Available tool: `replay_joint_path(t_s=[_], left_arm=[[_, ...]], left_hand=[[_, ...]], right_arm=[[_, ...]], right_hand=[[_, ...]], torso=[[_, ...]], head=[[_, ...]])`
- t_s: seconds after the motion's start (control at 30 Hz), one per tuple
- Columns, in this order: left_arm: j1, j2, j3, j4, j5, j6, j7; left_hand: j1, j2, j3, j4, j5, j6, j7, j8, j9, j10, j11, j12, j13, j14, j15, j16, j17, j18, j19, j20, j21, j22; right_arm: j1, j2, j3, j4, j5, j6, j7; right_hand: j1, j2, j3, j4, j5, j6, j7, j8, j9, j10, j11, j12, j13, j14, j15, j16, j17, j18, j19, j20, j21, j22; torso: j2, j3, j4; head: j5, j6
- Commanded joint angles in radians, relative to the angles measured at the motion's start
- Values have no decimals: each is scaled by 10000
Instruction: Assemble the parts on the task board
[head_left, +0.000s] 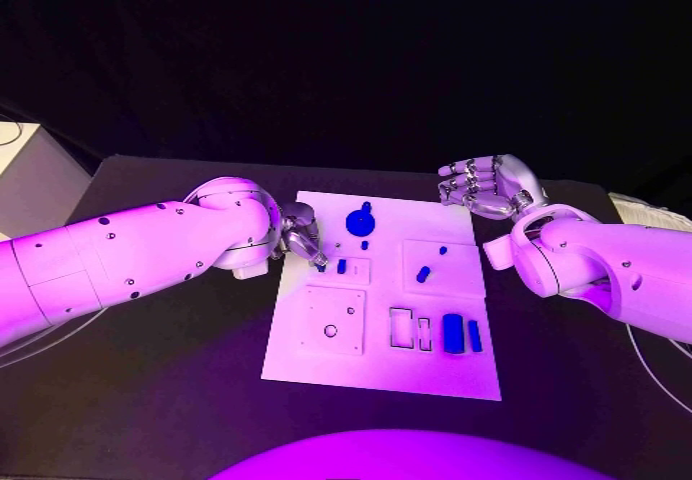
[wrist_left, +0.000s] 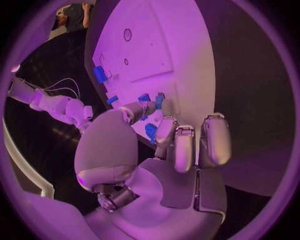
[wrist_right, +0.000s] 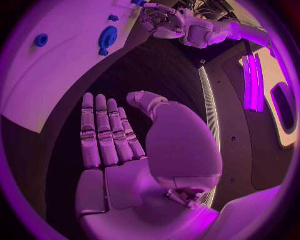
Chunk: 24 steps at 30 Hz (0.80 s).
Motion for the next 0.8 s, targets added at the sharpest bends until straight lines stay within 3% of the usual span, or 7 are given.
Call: replay_joint_path(t_s=[0.03,0.33,0.8], left_arm=[[-9,32,-13,33,-135,256,-6],[-9,-11,-16,107,-324,542,-15],[-10,-84,-16,143,-487,439,-12]], left_hand=[[-4,129,1872,-1855,28,53,-97,19,-5,51,3,33,10,976,-92,38,2393,-94,48,2,45,500],[-2,130,1877,-1871,37,55,-105,27,1,53,-4,33,7,985,-96,53,2426,-103,71,1,71,530],[-2,144,1898,-1901,78,65,-119,47,18,69,-18,44,32,986,-108,56,2430,-107,82,-3,84,544]], right_arm=[[-5,5,1,10,-69,154,74],[-6,5,1,10,-69,157,74],[-9,-1,1,16,-69,159,72]], right_hand=[[-56,69,9,-55,48,29,113,-31,-10,63,-4,-58,-6,-16,42,-47,-16,39,37,37,10,-9],[-56,69,9,-55,48,29,113,-31,-10,63,-4,-58,-6,-16,42,-47,-16,39,37,37,10,-9],[-56,69,9,-55,48,29,113,-31,-10,63,-4,-58,-6,-16,42,-47,-16,39,37,37,10,-9]], torso=[[-4,-3,2],[-4,-1,2],[-3,-1,-2]], head=[[-5,-17],[-14,-50],[-25,-45]])
